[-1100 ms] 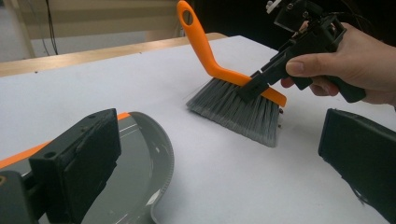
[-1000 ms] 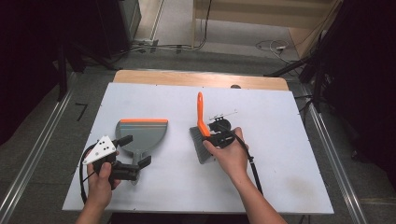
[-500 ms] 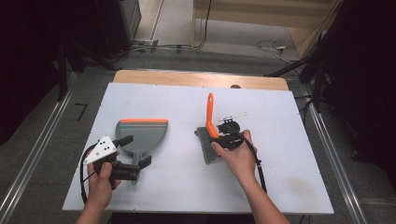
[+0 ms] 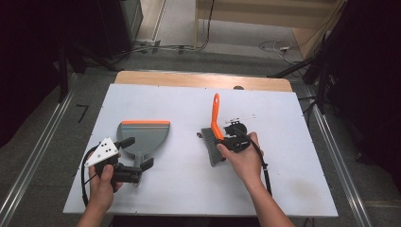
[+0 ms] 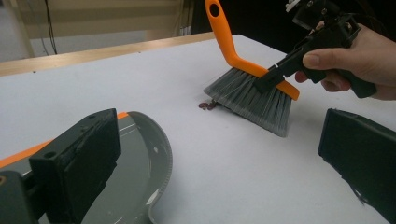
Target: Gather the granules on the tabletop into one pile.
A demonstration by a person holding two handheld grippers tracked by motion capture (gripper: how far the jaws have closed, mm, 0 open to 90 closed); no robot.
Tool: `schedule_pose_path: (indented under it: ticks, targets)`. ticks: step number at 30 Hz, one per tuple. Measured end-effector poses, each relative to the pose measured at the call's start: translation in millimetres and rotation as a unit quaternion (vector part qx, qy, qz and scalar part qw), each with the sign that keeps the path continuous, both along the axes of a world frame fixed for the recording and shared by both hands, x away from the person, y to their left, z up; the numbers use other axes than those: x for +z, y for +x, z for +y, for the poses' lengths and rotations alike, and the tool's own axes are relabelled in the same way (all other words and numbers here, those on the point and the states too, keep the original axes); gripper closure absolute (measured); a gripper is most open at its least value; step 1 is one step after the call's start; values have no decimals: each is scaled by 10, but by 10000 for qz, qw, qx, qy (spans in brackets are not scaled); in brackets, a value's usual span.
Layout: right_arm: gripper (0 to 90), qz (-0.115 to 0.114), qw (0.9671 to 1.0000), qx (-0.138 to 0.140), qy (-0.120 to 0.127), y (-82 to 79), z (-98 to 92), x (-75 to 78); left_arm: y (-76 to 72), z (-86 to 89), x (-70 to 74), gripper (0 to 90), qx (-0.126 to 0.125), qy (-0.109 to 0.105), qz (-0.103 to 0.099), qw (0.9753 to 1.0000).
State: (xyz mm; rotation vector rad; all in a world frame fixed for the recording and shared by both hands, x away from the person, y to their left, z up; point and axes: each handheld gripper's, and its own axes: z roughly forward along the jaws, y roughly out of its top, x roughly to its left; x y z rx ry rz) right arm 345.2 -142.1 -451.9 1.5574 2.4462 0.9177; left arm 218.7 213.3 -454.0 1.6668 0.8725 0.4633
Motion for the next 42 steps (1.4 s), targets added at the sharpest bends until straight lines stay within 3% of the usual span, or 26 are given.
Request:
schedule_pose_path:
  ticks: [8, 14, 19, 22, 25, 27, 36, 42]
  targets:
    - [688, -155, 9993, 260, 204, -22, 256, 189, 2, 1, 2, 0, -2, 3, -5, 10000]
    - [689, -240, 9987, 371, 239, 79, 521, 315, 2, 11, 4, 0, 2, -8, -6, 10000]
    - [689, -19, 9992, 309, 272, 267, 722, 249, 2, 19, 9, 0, 7, -22, -12, 10000]
    - [689, 65, 9997, 203, 102, 362, 781, 160, 3, 23, 7, 0, 0, -40, -17, 10000]
    - [689, 129, 9998, -13, -118, 435, 739, 76, 4, 28, 7, 0, 4, -28, -12, 10000]
    - [689, 233, 9997, -118, -12, 469, 646, 53, 7, 31, 5, 0, -3, -31, -7, 10000]
    - [687, 251, 9989, -399, -44, 429, 296, 41, 3, -3, 8, 0, -27, 5, -9, 10000]
    - [688, 226, 9989, -404, -20, 394, 168, 51, 1, -23, 6, 0, -36, 2, -2, 10000]
